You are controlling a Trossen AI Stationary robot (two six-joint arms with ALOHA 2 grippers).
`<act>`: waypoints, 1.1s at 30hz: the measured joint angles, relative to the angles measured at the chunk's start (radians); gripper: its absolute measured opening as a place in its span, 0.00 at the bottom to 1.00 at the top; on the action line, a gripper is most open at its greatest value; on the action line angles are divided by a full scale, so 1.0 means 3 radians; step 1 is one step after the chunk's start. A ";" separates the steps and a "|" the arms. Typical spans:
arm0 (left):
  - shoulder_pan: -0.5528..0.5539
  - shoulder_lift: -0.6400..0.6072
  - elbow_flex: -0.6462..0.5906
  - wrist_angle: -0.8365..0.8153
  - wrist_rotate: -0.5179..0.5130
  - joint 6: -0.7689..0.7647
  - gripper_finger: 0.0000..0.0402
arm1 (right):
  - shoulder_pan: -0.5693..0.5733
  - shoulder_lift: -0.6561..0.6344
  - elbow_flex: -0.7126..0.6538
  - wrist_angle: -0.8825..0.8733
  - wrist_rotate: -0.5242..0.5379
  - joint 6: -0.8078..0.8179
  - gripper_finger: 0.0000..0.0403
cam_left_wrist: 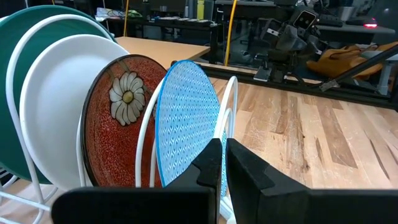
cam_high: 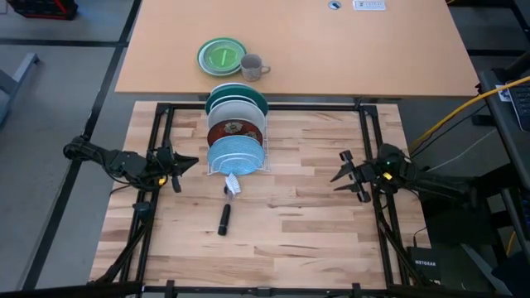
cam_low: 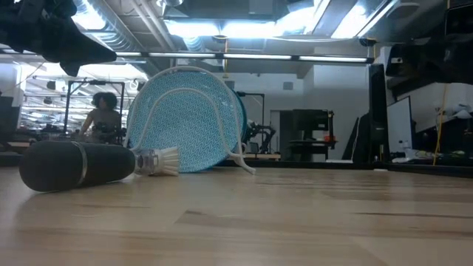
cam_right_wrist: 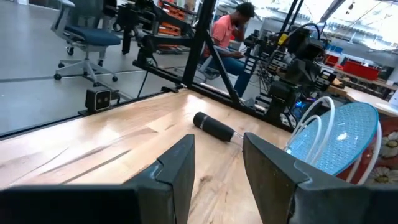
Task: Sort dishes
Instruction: Return to home position
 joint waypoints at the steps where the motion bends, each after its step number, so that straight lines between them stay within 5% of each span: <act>1: 0.0000 0.0000 0.0000 0.0000 0.0001 0.0000 0.03 | 0.0039 0.0000 0.0000 0.0009 0.0045 -0.0003 0.35; 33: 0.0001 0.0000 0.0000 0.0000 0.0001 -0.0001 0.03 | 0.0134 0.0004 0.0000 -0.0094 0.0234 -0.0051 0.35</act>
